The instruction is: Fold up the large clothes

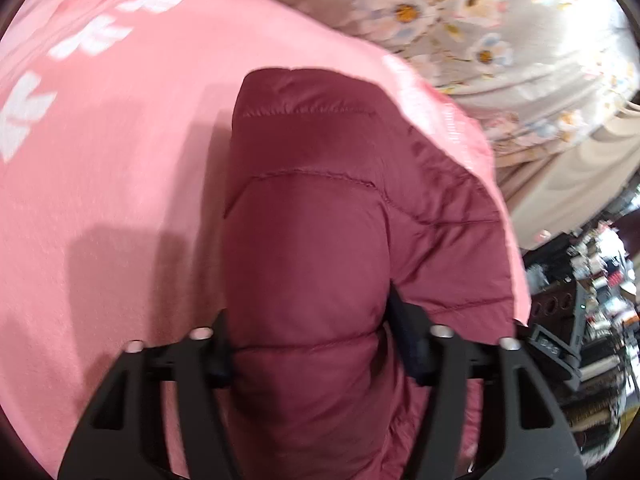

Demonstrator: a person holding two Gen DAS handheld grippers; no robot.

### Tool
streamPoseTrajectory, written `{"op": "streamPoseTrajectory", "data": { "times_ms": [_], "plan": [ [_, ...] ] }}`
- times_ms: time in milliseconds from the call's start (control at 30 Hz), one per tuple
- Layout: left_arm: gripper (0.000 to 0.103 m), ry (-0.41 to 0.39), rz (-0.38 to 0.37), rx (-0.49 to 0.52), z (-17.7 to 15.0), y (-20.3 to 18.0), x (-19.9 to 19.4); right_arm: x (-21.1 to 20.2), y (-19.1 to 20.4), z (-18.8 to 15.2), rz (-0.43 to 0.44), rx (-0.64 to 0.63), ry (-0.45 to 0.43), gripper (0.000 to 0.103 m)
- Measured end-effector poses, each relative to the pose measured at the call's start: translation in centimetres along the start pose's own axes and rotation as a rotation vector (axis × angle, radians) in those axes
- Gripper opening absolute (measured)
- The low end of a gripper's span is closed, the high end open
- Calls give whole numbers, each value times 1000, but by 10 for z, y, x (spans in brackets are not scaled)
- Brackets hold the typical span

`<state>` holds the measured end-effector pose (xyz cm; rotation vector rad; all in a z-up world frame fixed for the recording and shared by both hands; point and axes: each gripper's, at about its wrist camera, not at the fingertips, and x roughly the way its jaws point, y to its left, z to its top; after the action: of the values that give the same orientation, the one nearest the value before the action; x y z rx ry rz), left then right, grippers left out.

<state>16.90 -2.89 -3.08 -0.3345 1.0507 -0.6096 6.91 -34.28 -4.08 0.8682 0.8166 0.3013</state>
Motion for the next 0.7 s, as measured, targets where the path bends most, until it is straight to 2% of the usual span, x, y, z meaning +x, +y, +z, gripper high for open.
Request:
{"op": "streamPoseTrajectory", "data": {
  "times_ms": [133,433,600,700],
  "plan": [
    [47,-68,-15,123,1,-42,-31,-31,32,-1,-18,-62,-80,17],
    [47,-274,-109,335,6,-133,-125,-140,124,5,-14,-292,-316,17],
    [47,-399,-128,427,16,-164,-174,-173,175,15,15,-410,-414,17],
    [47,-472,-123,465,24,-172,-202,-178,204,24,33,-463,-448,17]
  ]
}}
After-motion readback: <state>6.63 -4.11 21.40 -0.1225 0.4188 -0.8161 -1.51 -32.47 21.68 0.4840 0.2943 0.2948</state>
